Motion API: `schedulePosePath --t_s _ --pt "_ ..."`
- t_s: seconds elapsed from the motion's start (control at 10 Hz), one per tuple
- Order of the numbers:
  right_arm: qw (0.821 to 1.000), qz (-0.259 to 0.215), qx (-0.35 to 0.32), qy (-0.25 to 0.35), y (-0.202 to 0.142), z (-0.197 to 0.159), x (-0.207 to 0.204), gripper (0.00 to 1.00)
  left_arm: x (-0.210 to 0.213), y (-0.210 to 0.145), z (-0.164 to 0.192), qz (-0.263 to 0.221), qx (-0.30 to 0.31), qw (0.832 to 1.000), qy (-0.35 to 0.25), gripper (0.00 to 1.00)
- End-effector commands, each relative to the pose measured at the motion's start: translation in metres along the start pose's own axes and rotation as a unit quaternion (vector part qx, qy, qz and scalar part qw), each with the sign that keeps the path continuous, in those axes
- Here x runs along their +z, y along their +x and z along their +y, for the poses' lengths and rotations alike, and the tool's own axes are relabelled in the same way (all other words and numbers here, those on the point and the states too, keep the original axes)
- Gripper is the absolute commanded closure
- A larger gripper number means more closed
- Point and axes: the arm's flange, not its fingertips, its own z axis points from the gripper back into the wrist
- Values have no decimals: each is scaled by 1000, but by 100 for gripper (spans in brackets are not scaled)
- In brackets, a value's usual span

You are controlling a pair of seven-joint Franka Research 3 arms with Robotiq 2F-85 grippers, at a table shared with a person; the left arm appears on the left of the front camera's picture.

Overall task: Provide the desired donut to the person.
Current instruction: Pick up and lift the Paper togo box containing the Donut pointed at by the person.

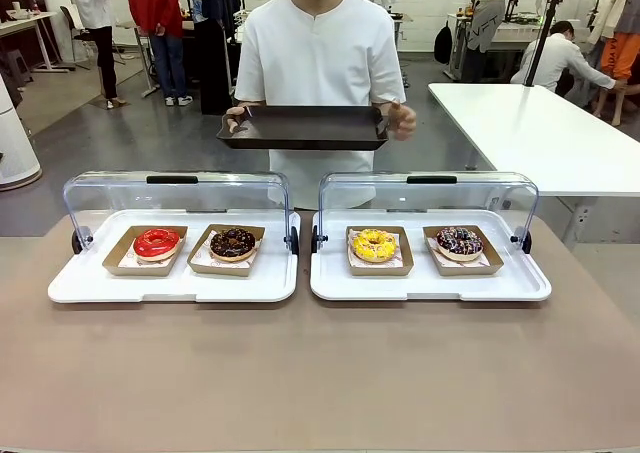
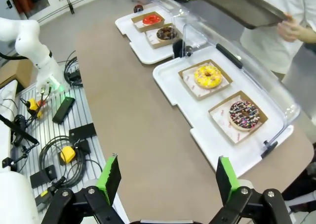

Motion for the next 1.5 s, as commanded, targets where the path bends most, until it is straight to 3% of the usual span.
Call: schedulePosePath --t_s 0.0,0.5,1.4 --pt "1000 -8 7 -7 0 -3 -3 0 -4 -1 -4 9 -14 1000 8 0" --pt "999 -33 31 -1 -1 -3 -3 0 -10 1 -5 16 -16 1000 11 0" --pt "1000 -15 19 -3 3 -1 0 0 -6 5 -2 10 -6 1000 0 0"
